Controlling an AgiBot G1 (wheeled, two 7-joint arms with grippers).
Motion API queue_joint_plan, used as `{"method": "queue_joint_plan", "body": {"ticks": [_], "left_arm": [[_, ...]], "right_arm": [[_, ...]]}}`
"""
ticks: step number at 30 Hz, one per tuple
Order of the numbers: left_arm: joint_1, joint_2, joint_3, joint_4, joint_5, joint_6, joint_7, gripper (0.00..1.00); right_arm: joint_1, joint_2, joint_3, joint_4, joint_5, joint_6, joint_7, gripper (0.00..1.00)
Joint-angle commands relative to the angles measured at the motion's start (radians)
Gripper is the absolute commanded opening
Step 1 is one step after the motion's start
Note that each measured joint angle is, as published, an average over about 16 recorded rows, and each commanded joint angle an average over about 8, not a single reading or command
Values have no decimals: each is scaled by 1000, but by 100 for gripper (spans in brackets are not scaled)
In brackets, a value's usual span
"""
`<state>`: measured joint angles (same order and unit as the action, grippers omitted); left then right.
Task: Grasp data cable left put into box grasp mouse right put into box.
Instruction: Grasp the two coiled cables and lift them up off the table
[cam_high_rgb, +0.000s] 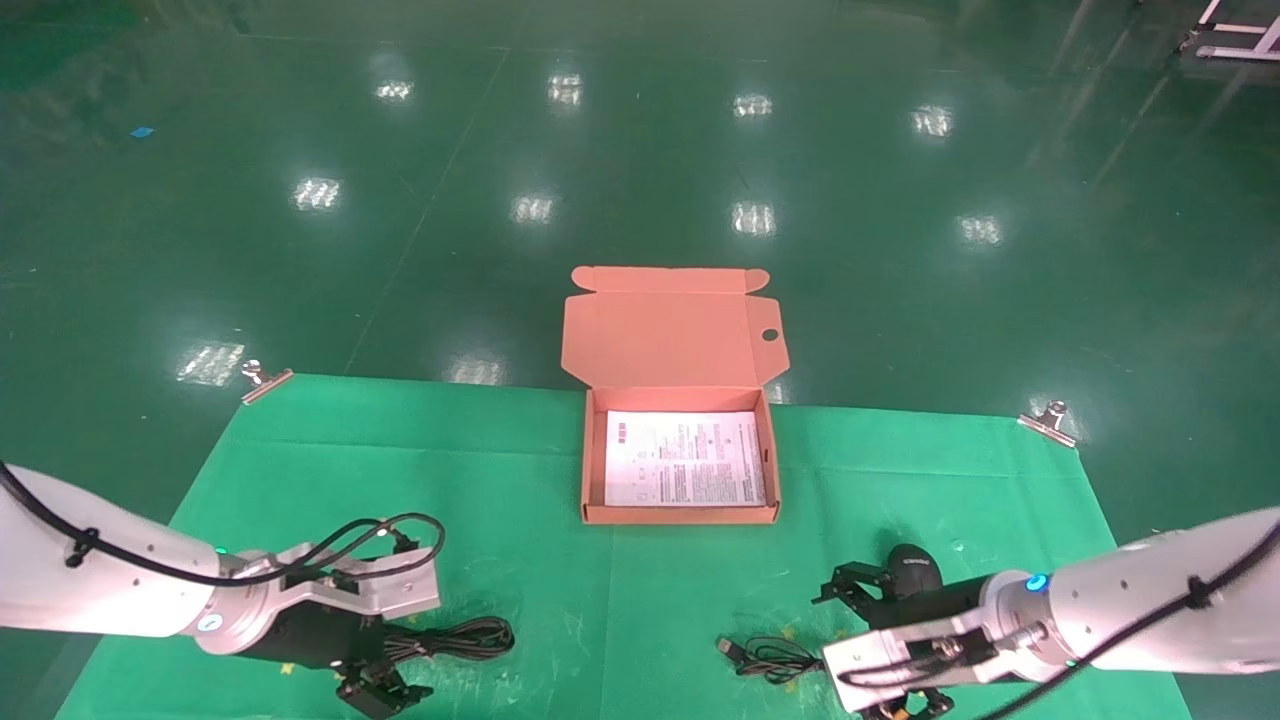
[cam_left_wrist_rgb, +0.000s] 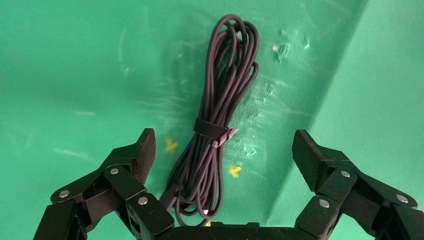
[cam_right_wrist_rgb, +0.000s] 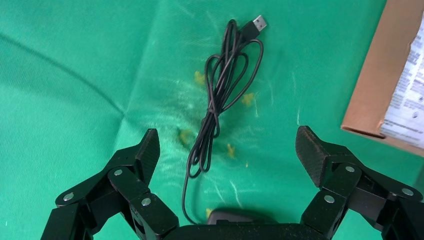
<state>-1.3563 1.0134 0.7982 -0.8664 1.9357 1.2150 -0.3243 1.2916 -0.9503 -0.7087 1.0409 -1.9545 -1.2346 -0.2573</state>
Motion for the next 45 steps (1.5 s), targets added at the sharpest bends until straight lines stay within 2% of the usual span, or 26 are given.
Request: {"method": "queue_joint_plan", "body": {"ticks": [1, 16, 17, 18, 24, 25, 26, 45], "left_arm": [[3, 12, -5, 41, -9, -17, 10, 100], [-28, 86, 11, 246, 14, -77, 123, 100], [-31, 90, 11, 255, 14, -80, 129, 97], [-34, 94, 11, 264, 14, -84, 135, 86], [-50, 109, 9, 305, 15, -98, 153, 11], [-52, 110, 9, 310, 15, -100, 154, 1], [-53, 111, 9, 314, 14, -101, 155, 0], [-52, 109, 9, 307, 15, -98, 154, 0]], "right_arm": [[11, -22, 1, -48, 2, 0, 20, 100], [41, -113, -26, -249, -59, 88, -46, 100], [43, -117, -27, -258, -61, 93, -51, 100], [44, -120, -28, -267, -63, 98, -56, 92], [47, -133, -28, -299, -64, 122, -81, 17], [47, -135, -28, -302, -62, 124, -85, 4], [47, -135, -27, -304, -61, 126, -88, 0], [46, -134, -27, -299, -60, 124, -83, 0]]}}
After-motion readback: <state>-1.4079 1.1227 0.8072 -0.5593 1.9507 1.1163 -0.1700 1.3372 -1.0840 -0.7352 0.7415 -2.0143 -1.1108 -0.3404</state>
